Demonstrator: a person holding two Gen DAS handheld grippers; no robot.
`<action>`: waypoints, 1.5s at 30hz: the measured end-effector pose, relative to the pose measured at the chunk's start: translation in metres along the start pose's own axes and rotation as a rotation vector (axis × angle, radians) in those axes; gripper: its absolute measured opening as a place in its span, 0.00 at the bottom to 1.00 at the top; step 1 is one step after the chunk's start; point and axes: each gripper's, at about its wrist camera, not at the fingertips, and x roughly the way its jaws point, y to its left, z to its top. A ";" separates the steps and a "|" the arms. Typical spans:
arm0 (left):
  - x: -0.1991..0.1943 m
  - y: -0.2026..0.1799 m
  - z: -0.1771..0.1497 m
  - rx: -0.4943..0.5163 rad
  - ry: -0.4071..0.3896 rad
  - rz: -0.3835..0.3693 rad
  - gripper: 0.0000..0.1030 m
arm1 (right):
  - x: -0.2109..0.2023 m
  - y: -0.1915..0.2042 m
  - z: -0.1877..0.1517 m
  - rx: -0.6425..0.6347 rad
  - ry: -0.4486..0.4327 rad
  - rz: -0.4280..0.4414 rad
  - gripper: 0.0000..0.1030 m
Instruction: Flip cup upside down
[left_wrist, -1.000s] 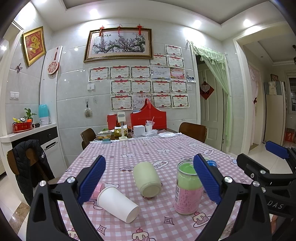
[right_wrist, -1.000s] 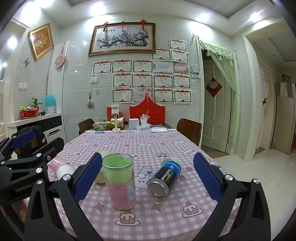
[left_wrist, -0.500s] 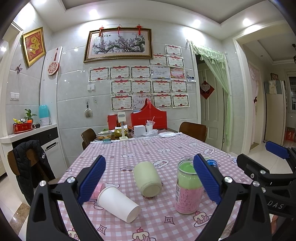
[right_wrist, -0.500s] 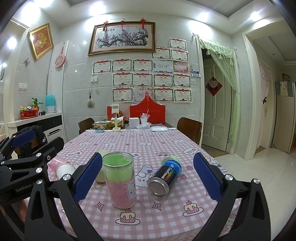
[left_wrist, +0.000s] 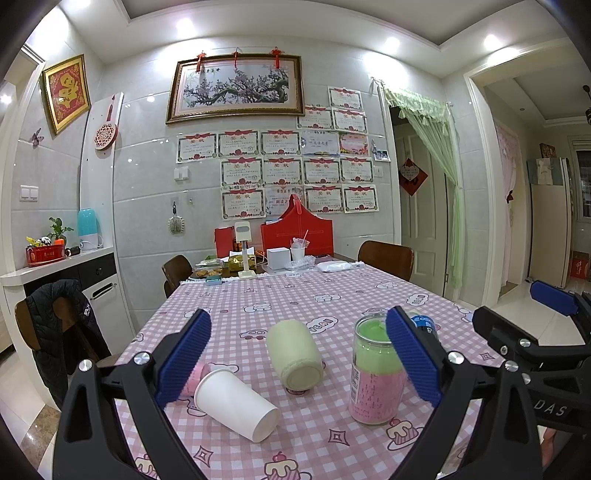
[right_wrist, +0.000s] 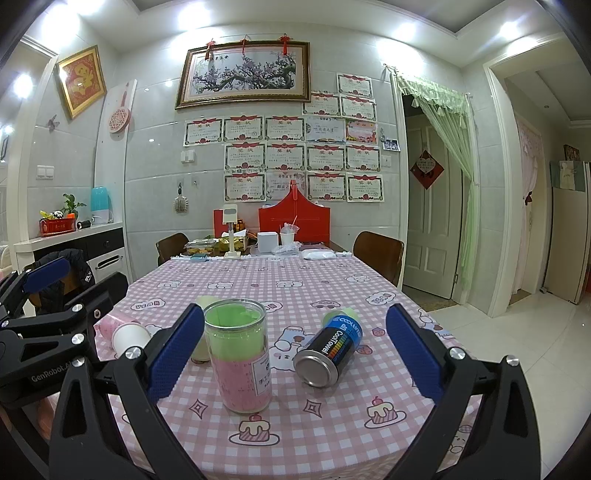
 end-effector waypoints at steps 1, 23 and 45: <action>0.000 0.000 0.000 0.001 0.000 0.000 0.91 | 0.000 0.000 0.000 0.000 0.000 0.000 0.92; 0.000 0.002 -0.002 0.002 0.003 0.000 0.91 | 0.003 -0.001 -0.005 0.002 0.010 0.007 0.92; 0.013 0.006 -0.011 0.021 0.030 0.012 0.91 | 0.015 -0.003 -0.009 -0.002 0.043 0.020 0.92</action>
